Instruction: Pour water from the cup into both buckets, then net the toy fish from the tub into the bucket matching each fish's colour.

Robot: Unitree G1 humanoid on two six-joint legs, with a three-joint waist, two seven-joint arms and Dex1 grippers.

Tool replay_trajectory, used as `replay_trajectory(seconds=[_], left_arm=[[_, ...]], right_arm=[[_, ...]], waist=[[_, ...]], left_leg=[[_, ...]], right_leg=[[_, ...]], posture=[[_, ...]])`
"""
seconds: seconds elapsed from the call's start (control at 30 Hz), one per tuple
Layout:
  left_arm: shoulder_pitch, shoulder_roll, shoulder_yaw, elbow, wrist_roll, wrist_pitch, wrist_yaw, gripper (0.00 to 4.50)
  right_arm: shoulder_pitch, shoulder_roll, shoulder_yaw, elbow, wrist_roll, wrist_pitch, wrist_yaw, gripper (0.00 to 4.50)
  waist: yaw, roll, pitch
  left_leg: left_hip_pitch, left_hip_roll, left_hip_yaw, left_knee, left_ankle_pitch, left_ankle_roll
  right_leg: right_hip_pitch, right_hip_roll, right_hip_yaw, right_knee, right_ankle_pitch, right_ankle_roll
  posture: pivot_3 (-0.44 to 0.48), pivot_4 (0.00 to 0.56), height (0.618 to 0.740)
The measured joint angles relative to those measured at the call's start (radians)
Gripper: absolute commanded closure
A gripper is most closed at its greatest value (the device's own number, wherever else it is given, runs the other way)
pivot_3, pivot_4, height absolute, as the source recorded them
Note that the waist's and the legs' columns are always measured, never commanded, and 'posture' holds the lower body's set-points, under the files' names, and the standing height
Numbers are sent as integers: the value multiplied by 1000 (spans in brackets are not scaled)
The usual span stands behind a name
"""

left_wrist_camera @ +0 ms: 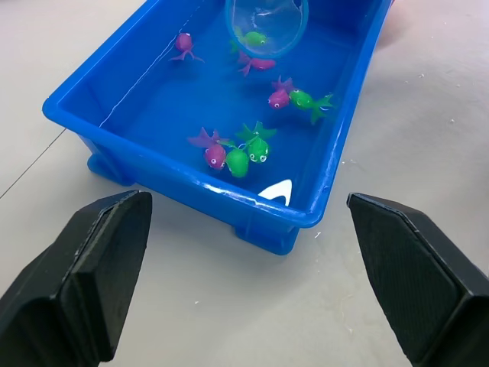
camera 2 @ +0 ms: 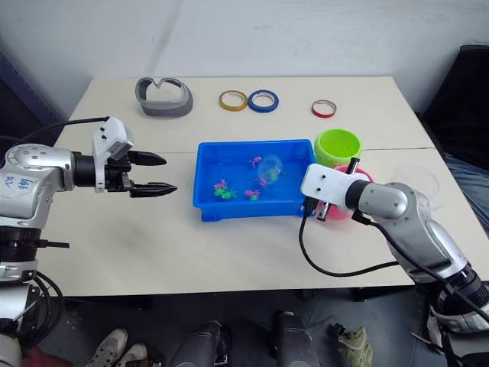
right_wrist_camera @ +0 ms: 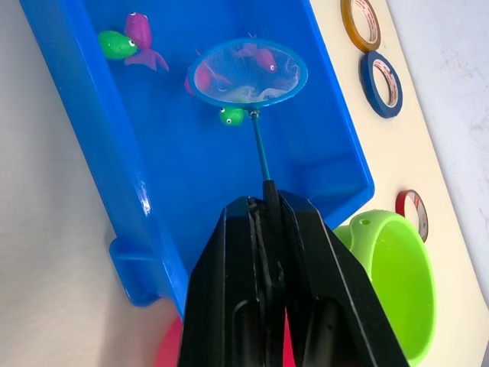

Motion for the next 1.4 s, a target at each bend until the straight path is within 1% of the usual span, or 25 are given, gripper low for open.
replay_trajectory(seconds=[0.47, 0.63, 1.07, 1.13, 1.23, 1.4], left_arm=[[4, 0, 0, -32, -14, 26, 0, 31], [4, 2, 0, -36, -19, 36, 0, 31], [7, 6, 2, -67, -34, 55, 2, 31], [9, 6, 2, -67, -34, 56, 3, 31], [17, 7, 4, -67, -35, 56, 6, 31], [20, 7, 5, -67, -37, 56, 11, 31]], right_arm=[[-6, 38, 3, 46, -110, -39, 0, 4500], [-4, 47, 44, 48, -158, -74, 9, 4500], [28, 49, 44, 36, -179, -91, 74, 4500], [41, 55, 39, 29, -169, -76, 87, 4500], [44, 112, 24, 1, -121, 0, 103, 4500], [9, 181, -26, -44, -37, 164, 111, 4500]], waist=[[0, 0, 0], [-1, 0, 0], [-1, 0, 0], [0, 0, 0], [-3, 0, 0], [0, 0, 0]], left_leg=[[0, 0, 0, 0, 0, 0], [0, 0, 0, 0, 0, -1], [0, 0, 0, 0, 0, -1], [0, 0, 0, 0, 0, -1], [0, 0, 0, 1, 1, -1], [0, 0, -1, 3, 0, -1]], right_leg=[[0, 0, 0, 0, 0, 0], [0, 0, 0, 0, 0, 0], [0, 0, 0, 1, 0, 0], [0, 0, 0, 1, 0, 0], [0, 1, 0, 1, 0, 0], [0, 0, 0, 2, 0, 0]], posture=[[0, 150, 713], [0, 150, 713], [0, 150, 713], [0, 150, 713], [0, 150, 713], [0, 150, 713]])
